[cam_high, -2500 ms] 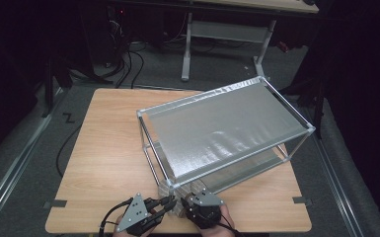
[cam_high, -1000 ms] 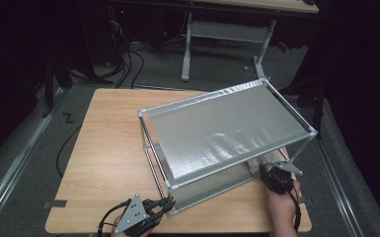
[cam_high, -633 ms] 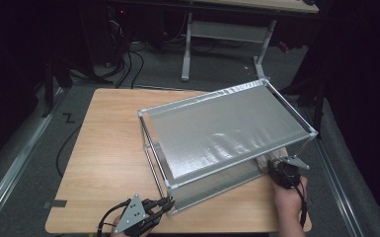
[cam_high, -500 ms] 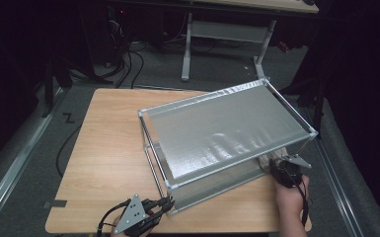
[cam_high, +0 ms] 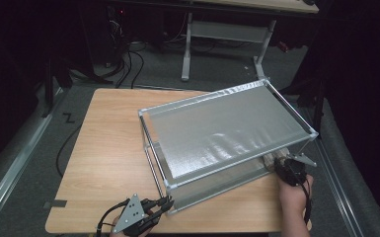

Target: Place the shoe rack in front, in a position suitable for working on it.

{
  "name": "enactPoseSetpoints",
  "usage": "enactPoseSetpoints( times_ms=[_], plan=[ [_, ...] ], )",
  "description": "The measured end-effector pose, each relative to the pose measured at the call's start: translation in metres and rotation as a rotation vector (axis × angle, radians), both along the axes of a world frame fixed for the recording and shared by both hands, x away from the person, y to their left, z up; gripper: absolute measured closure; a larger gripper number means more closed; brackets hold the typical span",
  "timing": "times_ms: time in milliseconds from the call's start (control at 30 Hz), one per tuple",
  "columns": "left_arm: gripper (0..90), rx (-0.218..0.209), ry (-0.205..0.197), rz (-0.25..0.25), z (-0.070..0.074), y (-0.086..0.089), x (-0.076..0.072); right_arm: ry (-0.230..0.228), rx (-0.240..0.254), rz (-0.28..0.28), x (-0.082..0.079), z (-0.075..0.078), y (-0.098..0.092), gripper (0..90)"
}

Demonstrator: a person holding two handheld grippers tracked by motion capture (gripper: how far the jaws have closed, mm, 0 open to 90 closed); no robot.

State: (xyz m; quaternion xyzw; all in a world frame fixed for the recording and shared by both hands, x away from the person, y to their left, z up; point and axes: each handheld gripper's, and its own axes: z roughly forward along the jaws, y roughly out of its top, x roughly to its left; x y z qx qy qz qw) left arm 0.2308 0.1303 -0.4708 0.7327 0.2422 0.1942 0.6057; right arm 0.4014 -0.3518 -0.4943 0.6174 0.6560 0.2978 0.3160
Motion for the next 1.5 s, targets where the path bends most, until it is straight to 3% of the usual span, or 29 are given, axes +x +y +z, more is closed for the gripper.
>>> enactPoseSetpoints(
  times_ms=[233,400,433,867,1033,1200,1500],
  plan=[
    [80.6,-0.009,0.006,0.001,0.000,-0.001,0.001,0.003,-0.001,0.066,-0.009,0.004,0.011,69.1],
    [80.5,-0.009,0.003,0.002,-0.001,-0.002,0.001,-0.007,-0.020,0.134,-0.018,0.005,0.029,69.5],
    [80.5,-0.010,0.003,0.003,-0.001,-0.002,0.002,-0.007,-0.001,0.139,-0.020,0.006,0.034,69.6],
    [80.5,-0.017,0.009,0.022,-0.001,0.000,0.007,-0.130,0.046,0.276,-0.052,0.038,0.080,69.3],
    [80.4,-0.028,0.019,0.030,0.000,0.001,0.012,-0.176,0.086,0.297,-0.065,0.048,0.092,69.3],
    [80.4,-0.024,0.016,0.035,0.000,0.002,0.017,-0.210,0.097,0.311,-0.075,0.053,0.102,69.2],
    [79.8,-0.041,0.024,0.045,-0.002,0.006,0.028,-0.249,0.109,0.306,-0.099,0.046,0.104,69.1]
  ],
)
